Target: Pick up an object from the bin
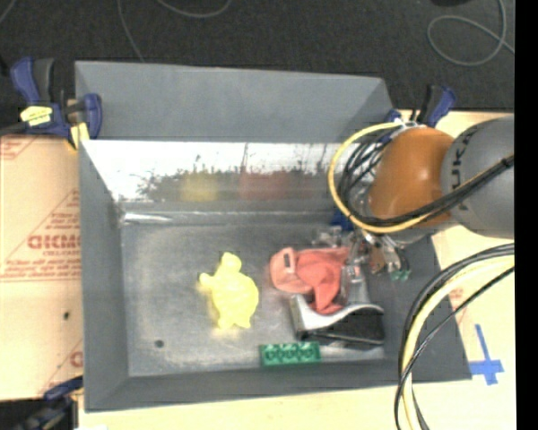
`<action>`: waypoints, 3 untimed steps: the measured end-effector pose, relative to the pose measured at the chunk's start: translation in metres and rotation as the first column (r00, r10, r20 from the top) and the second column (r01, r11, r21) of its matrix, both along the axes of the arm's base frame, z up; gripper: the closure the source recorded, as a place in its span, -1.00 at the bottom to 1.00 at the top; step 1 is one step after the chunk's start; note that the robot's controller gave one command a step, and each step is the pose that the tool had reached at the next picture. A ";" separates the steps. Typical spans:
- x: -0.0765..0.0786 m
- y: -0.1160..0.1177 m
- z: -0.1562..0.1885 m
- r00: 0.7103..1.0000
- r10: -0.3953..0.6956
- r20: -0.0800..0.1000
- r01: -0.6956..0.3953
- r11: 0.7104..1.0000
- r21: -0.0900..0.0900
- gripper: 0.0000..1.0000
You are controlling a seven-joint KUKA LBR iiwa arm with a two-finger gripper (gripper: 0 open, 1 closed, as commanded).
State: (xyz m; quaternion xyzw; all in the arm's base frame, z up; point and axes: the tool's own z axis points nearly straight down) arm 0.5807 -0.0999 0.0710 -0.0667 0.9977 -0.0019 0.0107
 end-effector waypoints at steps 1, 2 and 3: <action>-0.001 0.000 0.003 1.000 0.000 -0.002 0.000 1.000 0.000 1.00; -0.003 0.000 0.016 1.000 0.001 -0.009 -0.001 1.000 0.001 1.00; -0.003 0.000 0.029 1.000 0.001 -0.009 -0.001 1.000 0.000 1.00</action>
Offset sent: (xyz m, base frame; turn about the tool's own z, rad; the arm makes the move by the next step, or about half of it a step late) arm -0.0001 -0.0001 0.0022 0.0000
